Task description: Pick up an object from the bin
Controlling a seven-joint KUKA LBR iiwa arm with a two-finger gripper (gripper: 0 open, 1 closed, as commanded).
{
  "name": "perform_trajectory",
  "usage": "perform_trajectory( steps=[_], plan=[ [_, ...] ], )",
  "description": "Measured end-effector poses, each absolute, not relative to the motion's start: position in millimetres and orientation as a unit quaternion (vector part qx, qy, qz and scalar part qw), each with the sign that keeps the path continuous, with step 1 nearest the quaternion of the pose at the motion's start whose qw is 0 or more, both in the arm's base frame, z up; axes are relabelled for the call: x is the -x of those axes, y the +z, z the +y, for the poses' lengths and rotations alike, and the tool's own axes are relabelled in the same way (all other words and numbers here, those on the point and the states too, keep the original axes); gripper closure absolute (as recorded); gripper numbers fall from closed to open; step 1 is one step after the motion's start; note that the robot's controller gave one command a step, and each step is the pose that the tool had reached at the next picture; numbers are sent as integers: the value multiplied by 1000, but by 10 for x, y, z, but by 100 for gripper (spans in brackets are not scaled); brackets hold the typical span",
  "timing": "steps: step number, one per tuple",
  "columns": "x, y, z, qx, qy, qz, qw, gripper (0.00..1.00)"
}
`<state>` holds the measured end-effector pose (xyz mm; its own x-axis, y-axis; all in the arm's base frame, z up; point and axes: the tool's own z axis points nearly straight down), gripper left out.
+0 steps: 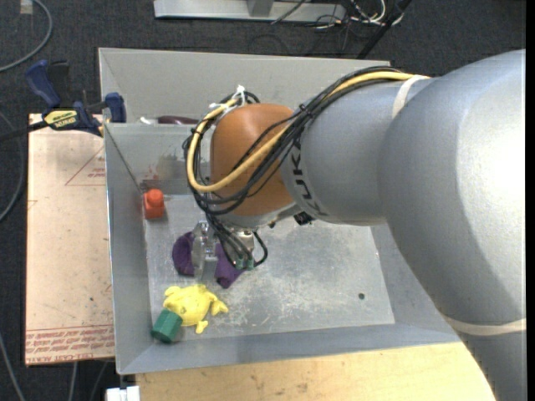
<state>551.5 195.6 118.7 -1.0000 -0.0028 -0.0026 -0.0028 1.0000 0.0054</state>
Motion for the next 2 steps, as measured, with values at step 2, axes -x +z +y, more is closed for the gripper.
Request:
perform_trajectory(
  steps=[2],
  plan=[
    [-5391,1161,1891,-119,3,993,0,0]
  ],
)
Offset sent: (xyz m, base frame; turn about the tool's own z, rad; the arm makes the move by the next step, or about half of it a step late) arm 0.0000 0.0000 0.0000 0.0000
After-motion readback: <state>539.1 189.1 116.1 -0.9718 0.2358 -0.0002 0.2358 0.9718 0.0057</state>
